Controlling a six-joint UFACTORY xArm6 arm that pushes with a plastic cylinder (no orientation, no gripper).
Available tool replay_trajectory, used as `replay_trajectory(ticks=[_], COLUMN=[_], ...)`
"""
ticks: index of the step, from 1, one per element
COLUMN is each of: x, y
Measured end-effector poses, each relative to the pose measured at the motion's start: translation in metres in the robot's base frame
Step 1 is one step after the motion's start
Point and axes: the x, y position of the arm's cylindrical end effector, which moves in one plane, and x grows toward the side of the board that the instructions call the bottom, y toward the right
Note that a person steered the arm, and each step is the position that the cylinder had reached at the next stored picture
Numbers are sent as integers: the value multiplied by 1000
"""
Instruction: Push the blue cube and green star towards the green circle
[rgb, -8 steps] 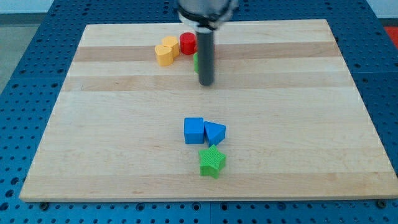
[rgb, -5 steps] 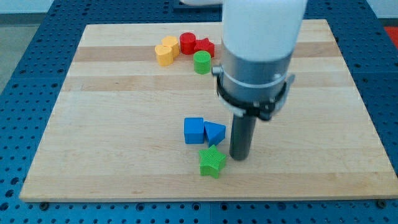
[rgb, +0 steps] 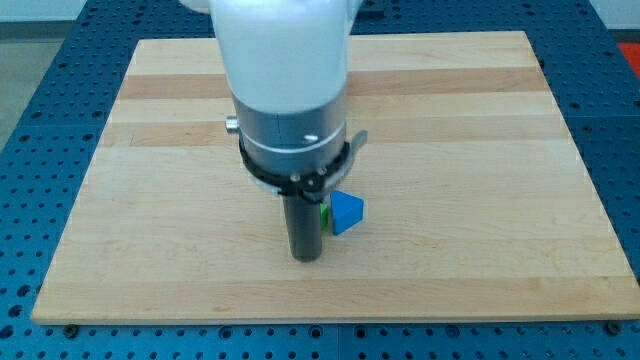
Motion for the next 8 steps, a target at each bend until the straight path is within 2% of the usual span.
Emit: replay_trajectory(ticks=[5, 6, 7, 8], x=[-107, -118, -102, -95], y=[0, 0, 9, 62])
